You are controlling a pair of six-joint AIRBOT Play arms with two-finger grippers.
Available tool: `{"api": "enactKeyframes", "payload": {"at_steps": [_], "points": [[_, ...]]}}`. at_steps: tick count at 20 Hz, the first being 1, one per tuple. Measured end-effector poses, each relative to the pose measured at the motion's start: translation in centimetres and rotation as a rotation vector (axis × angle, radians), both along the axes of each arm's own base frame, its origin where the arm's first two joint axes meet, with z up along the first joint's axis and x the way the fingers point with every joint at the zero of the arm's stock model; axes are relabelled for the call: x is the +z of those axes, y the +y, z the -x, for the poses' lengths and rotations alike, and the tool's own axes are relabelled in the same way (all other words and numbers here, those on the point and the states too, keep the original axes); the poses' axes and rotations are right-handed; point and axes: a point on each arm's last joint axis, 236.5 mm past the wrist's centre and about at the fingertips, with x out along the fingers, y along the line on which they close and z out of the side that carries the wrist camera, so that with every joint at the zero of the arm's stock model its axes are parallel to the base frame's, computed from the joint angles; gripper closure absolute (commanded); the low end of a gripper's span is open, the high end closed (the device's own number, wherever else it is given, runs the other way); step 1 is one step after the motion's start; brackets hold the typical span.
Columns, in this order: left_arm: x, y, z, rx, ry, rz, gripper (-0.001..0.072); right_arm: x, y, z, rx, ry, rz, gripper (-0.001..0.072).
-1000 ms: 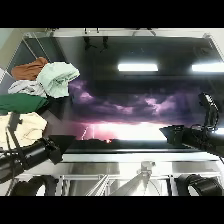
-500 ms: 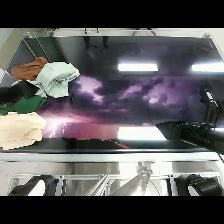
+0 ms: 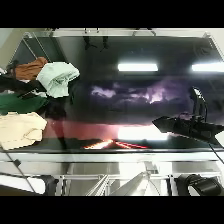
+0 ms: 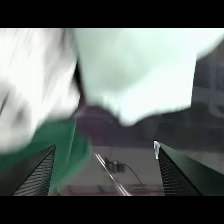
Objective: Fold the shirts.
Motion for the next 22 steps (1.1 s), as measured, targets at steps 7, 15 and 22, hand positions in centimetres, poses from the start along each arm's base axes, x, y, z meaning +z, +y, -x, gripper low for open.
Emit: {"api": "enactKeyframes", "payload": {"at_steps": [7, 15, 22], "points": [[-2.6, -3.0, -6.3, -0.111, -0.034, -0.009, 0.0189, -0.7, -0.1, -1.1, -0.022, 0.003, 0.004, 0.0330], [-1.4, -4.5, -6.8, -0.175, -0.024, 0.019, 0.0690, -1.2, -0.2, -1.3, -0.021, 0.010, 0.011, 0.0369], [23.2, -21.7, -1.5, -0.529, -0.403, 0.627, 0.0690, -1.0, -0.2, -1.3, -0.017, 0.000, 0.012, 0.0370]]}}
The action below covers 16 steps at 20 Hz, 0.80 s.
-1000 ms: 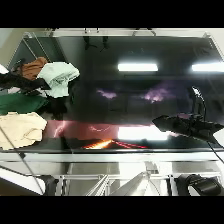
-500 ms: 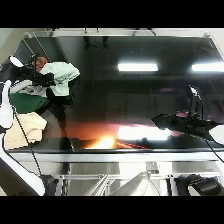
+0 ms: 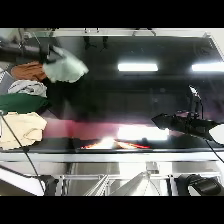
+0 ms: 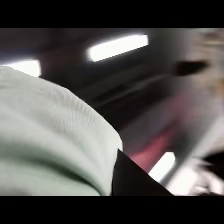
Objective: Fold the shirts.
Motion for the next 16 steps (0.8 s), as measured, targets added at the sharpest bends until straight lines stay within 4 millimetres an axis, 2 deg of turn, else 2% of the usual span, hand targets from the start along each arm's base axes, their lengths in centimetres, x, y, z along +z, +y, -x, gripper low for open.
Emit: {"api": "enactKeyframes", "payload": {"at_steps": [1, 3, 4, 6, 8, 9, 11, 12, 13, 14, 15, 16], "points": [[4.3, -2.6, 2.4, -0.078, -0.065, 0.077, 0.0689, 0.2, -0.1, 0.0, -0.002, -0.005, -0.002, 0.0369], [10.6, -6.9, 7.6, -0.216, -0.159, 0.176, 0.0688, 0.9, -0.6, -0.2, -0.019, -0.027, -0.005, 0.0370], [13.1, -8.8, 10.4, -0.283, -0.196, 0.211, 0.0688, 1.4, -1.0, -0.2, -0.034, -0.042, -0.008, 0.0370], [16.0, -11.8, 14.9, -0.397, -0.240, 0.255, 0.0688, 2.5, -2.3, -0.3, -0.072, -0.074, -0.013, 0.0369], [17.1, -14.2, 18.2, -0.485, -0.240, 0.271, 0.0689, 3.5, -3.7, 0.0, -0.110, -0.099, -0.009, 0.0369], [16.7, -15.2, 19.4, -0.515, -0.224, 0.260, 0.0690, 3.9, -4.4, 0.3, -0.124, -0.105, -0.003, 0.0367], [14.6, -16.7, 20.5, -0.546, -0.157, 0.210, 0.0692, 4.0, -5.5, 0.9, -0.133, -0.099, 0.013, 0.0358], [13.1, -17.1, 20.7, -0.550, -0.120, 0.177, 0.0690, 3.8, -5.8, 1.3, -0.129, -0.090, 0.023, 0.0243], [11.5, -17.3, 20.6, -0.546, -0.081, 0.142, 0.0666, 3.5, -5.9, 1.7, -0.119, -0.074, 0.032, 0.0186], [9.7, -17.2, 20.4, -0.537, -0.042, 0.100, 0.0426, 3.2, -6.0, 2.1, -0.108, -0.055, 0.037, 0.0186], [7.7, -16.8, 20.0, -0.517, 0.001, 0.053, 0.0268, 2.7, -5.9, 2.4, -0.093, -0.031, 0.043, 0.0186], [5.7, -16.1, 19.4, -0.491, 0.046, 0.003, 0.0001, 2.1, -5.9, 2.9, -0.075, 0.001, 0.048, 0.0186]]}}
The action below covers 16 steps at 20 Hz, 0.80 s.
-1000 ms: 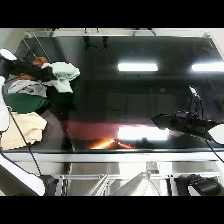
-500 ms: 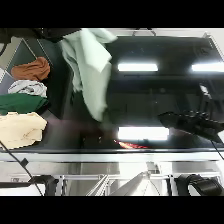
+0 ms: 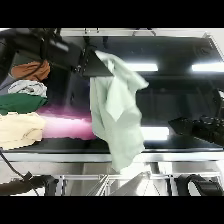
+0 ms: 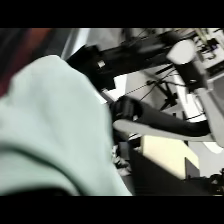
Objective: Fold the shirts.
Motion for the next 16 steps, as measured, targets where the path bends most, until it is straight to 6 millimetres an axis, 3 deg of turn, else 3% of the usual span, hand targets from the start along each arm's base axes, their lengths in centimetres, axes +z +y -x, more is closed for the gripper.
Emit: {"api": "enactKeyframes", "payload": {"at_steps": [4, 7, 10, 13, 16], "points": [[-8.3, 5.2, -2.7, 0.136, 0.128, -0.230, -0.0012, -2.6, 0.9, 1.8, 0.095, 0.136, -0.006, 0.0189], [-14.3, 10.0, -4.0, 0.260, 0.242, -0.355, -0.0010, -4.2, 3.2, 3.3, 0.207, 0.211, -0.092, 0.0191], [-18.9, 13.2, -4.7, 0.370, 0.327, -0.404, -0.0010, -6.0, 5.4, 4.7, 0.297, 0.274, -0.190, 0.0213], [-22.7, 14.0, -5.0, 0.408, 0.365, -0.415, -0.0010, -8.3, 6.8, 5.7, 0.343, 0.356, -0.240, 0.0213], [-25.1, 12.0, -5.6, 0.374, 0.394, -0.361, -0.0010, -10.9, 7.8, 6.2, 0.374, 0.427, -0.244, 0.0212]]}}
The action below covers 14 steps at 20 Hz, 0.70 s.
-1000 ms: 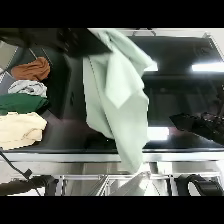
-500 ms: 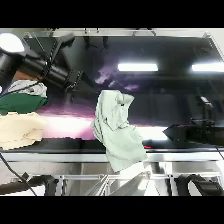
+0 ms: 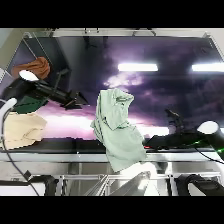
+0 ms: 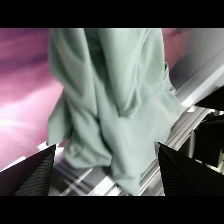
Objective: Fold the shirts.
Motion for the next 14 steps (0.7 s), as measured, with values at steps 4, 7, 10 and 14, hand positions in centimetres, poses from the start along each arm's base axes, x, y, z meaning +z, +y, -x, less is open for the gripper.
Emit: {"api": "enactKeyframes", "payload": {"at_steps": [4, 7, 10, 14], "points": [[-1.7, -4.1, -2.0, -0.074, -0.012, 0.051, -0.0010, -2.7, 2.4, 1.4, 0.084, 0.076, -0.034, 0.0214], [-2.8, -7.1, -3.6, -0.130, -0.037, 0.055, -0.0009, -3.6, 4.2, 1.9, 0.120, 0.100, -0.088, 0.0487], [-4.2, -9.4, -4.2, -0.190, -0.026, 0.023, 0.0114, -3.7, 5.1, 1.8, 0.142, 0.083, -0.128, 0.0694], [-6.5, -10.7, -2.9, -0.325, 0.016, -0.085, 0.0707, -3.0, 5.9, 1.3, 0.171, 0.055, -0.168, 0.0694]]}}
